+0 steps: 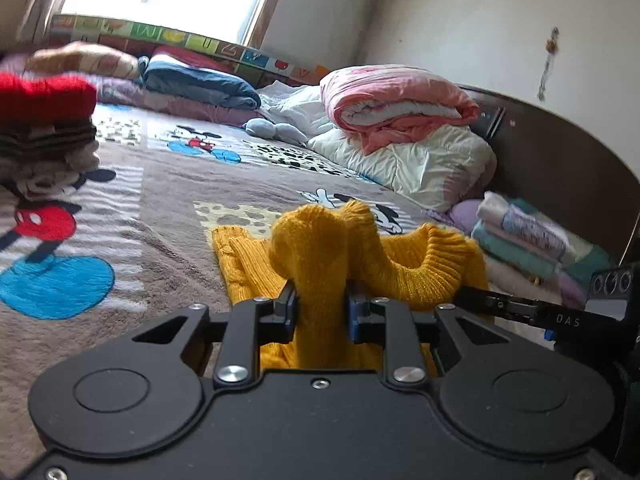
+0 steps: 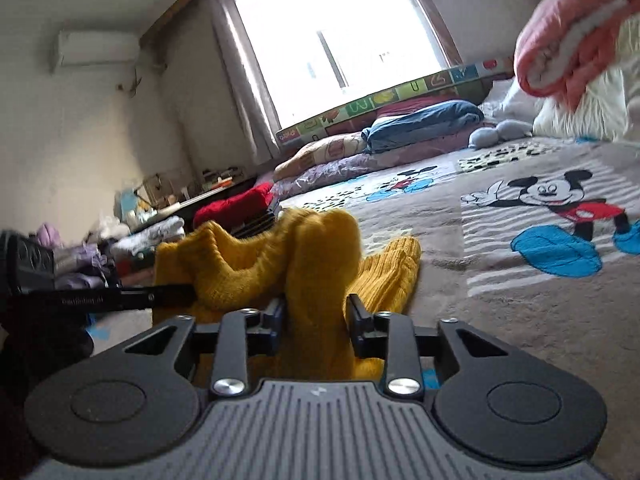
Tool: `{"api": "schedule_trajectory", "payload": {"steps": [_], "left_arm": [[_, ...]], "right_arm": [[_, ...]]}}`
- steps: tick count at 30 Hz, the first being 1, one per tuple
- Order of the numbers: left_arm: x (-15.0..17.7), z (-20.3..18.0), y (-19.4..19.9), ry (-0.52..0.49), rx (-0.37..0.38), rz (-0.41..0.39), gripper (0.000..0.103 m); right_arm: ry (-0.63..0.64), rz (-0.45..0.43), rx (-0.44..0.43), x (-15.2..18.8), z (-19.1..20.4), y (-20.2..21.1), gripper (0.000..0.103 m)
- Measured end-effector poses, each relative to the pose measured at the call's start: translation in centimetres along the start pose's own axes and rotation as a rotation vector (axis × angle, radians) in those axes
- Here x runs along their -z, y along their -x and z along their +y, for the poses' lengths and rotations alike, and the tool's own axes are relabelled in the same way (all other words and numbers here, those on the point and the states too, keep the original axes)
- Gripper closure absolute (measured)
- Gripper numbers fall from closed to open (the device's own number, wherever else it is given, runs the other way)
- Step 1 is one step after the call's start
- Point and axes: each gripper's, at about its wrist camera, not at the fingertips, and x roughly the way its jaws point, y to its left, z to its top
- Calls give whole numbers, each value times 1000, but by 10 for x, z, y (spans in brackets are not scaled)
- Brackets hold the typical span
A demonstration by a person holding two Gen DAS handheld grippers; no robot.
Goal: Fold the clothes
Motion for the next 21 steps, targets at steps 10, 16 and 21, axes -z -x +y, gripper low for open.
{"api": "schedule_trajectory", "payload": {"steps": [10, 16, 21], "left_arm": [[-24, 33, -28, 72, 81, -15, 83], [-38, 45, -49, 84, 96, -24, 83], [-48, 59, -67, 112, 108, -28, 84]], "right_arm": [[-118, -42, -54, -22, -29, -37, 81], [-99, -66, -65, -42, -38, -55, 83], [-108, -63, -59, -54, -49, -76, 83]]}}
